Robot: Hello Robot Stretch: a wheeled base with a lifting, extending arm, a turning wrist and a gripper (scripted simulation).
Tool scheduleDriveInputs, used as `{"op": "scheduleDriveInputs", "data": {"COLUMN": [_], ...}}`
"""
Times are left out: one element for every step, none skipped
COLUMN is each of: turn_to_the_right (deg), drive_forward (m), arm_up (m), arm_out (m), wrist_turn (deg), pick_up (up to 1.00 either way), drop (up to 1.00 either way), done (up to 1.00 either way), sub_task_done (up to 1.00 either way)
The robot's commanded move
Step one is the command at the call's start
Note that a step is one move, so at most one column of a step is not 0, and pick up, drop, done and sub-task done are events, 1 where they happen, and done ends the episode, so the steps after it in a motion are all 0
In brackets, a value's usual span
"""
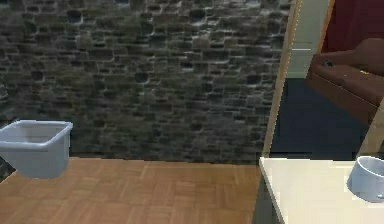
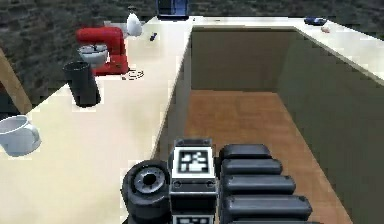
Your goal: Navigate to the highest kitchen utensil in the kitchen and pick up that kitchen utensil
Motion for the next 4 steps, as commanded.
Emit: {"op": "scheduleDriveInputs", "data": {"turn_to_the_right": [0.0, 45.0, 3.0, -45.0], "drive_forward": [0.80, 0.00, 0.00, 0.00], "arm_up": [0.00, 0.00, 0.00, 0.00], "arm_out": [0.00, 0.00, 0.00, 0.00], "wrist_turn": [0.0, 0.0, 0.0, 0.0], "pick_up": [0.00, 0.00, 0.00, 0.00], "drop": [0.00, 0.00, 0.00, 0.00], "done": [0.00, 0.00, 0.00, 0.00], "sub_task_done": [0.00, 0.00, 0.00, 0.00]}}
